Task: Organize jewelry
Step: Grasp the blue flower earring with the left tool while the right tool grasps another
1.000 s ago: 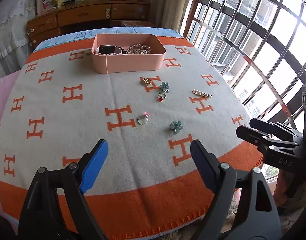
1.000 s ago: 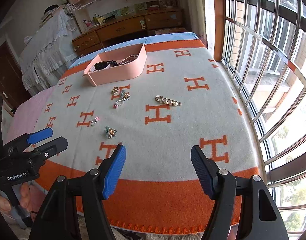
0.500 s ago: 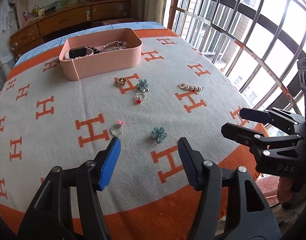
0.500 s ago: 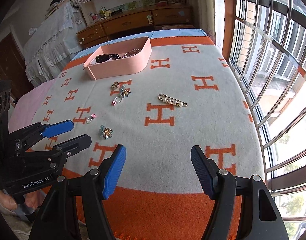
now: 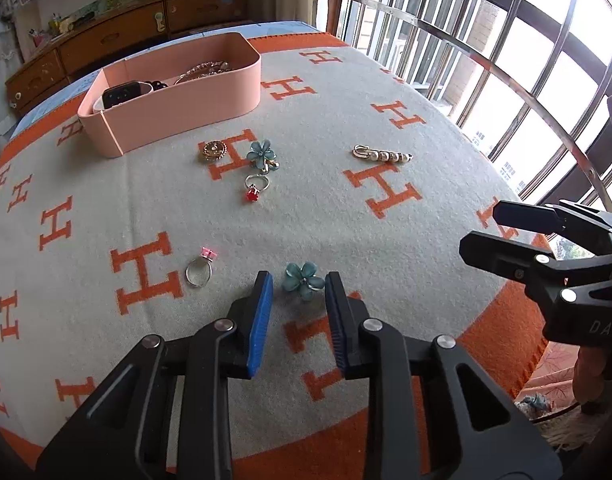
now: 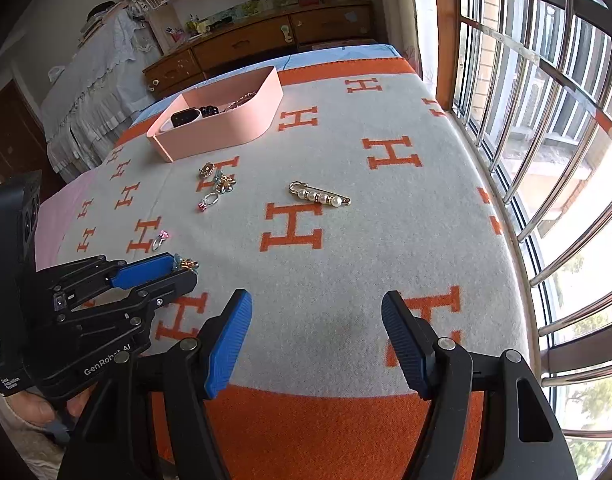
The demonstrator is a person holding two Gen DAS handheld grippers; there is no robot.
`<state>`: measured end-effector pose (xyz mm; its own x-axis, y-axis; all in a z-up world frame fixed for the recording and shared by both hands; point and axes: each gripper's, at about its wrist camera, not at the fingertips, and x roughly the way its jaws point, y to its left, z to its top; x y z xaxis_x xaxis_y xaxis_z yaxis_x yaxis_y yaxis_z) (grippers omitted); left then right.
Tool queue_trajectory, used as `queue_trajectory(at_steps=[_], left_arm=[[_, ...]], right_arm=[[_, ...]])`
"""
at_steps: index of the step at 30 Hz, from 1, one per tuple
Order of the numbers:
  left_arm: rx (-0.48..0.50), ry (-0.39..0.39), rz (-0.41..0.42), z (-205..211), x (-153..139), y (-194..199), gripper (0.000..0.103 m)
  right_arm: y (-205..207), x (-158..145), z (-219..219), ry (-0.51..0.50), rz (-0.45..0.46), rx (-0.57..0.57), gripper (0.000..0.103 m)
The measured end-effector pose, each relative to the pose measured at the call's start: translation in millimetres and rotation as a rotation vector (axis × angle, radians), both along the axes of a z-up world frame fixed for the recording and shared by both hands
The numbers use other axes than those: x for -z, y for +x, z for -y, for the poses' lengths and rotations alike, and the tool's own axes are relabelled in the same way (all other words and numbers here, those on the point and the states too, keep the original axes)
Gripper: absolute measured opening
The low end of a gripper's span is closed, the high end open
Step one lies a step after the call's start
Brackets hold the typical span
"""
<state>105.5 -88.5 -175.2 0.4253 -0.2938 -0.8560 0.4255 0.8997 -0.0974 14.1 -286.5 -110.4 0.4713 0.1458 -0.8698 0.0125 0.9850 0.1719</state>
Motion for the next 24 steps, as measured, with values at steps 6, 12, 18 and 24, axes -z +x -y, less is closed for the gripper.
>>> queue_trajectory(at_steps=[6, 12, 18, 24], left_arm=[[-0.025, -0.02, 0.005, -5, 0, 6, 0.017], [-0.082, -0.061, 0.015, -25, -7, 9, 0.017], [-0.105, -0.096, 0.057, -44, -20, 5, 0.017], [-0.155, -0.137, 0.062, -72, -27, 8, 0.017]], right_arm=[[10, 5, -8, 0.001, -0.008, -0.03, 0.068], [32, -1, -35, -0.041, 0.038, -0.101, 0.068], [67, -8, -70, -0.048, 0.099, -0.159, 0.065], [112, 5, -98, -0.075, 0.071, -0.179, 0.048]])
